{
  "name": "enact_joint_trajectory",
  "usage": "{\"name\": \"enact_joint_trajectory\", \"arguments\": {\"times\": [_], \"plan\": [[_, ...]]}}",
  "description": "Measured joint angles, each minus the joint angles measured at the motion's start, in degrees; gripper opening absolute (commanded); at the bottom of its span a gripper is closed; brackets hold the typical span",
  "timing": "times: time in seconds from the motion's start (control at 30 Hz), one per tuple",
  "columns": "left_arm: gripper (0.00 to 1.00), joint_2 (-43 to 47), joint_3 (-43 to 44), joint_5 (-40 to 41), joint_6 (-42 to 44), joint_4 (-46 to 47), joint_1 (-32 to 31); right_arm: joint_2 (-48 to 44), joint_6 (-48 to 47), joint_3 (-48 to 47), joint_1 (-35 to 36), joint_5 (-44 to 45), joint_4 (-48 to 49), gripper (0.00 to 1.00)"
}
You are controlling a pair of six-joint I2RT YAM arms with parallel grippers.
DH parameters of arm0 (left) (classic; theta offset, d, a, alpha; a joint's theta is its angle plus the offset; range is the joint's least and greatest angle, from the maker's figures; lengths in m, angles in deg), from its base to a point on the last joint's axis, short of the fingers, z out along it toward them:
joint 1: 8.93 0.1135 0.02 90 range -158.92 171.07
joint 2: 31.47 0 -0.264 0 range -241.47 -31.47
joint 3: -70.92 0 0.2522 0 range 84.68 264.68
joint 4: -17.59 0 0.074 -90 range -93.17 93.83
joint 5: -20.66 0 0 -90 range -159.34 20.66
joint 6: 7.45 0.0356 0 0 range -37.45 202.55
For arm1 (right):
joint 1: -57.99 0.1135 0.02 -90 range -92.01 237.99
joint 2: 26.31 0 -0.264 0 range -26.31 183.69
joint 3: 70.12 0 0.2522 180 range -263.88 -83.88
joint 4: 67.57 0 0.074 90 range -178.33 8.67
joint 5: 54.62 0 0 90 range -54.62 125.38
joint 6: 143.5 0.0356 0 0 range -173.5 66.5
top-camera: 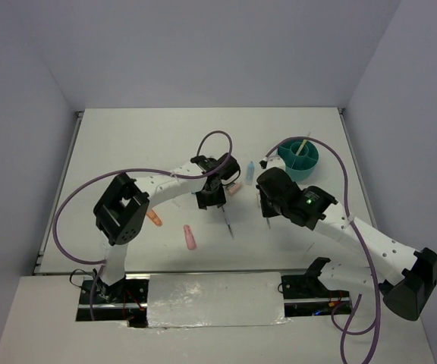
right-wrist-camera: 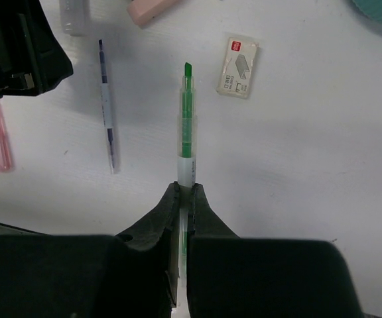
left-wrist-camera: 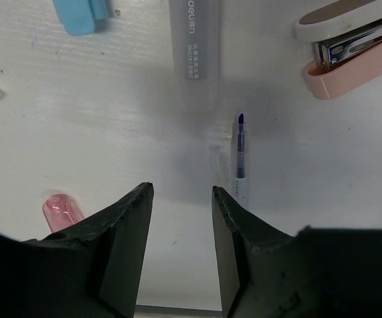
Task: Sort the stationery into containers
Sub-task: Close the pen cap on the pen.
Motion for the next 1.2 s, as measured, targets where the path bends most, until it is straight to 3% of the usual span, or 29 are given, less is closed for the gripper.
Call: {"name": "enact_joint_trajectory", "arguments": {"times": [0.53,0.77,1.2], "plan": [[0.54,-2.12,-0.02,-2.78,-2.95,3.78,-0.42,-1.18,-1.38,1.09,-0.04,-0.57,-0.11,0.00],[0.46,-2.36,-0.17,-2.95,-4.09,4.96,-0.44,-1.22,-2.23,1.20,-0.04,-1.18,-0.04,0.00],[0.42,-3.15,-0.24,-2.99,-4.11,4.96,-0.44,-1.25,-2.86,2.38,-0.57,-1.95,1.18,0.00]]}}
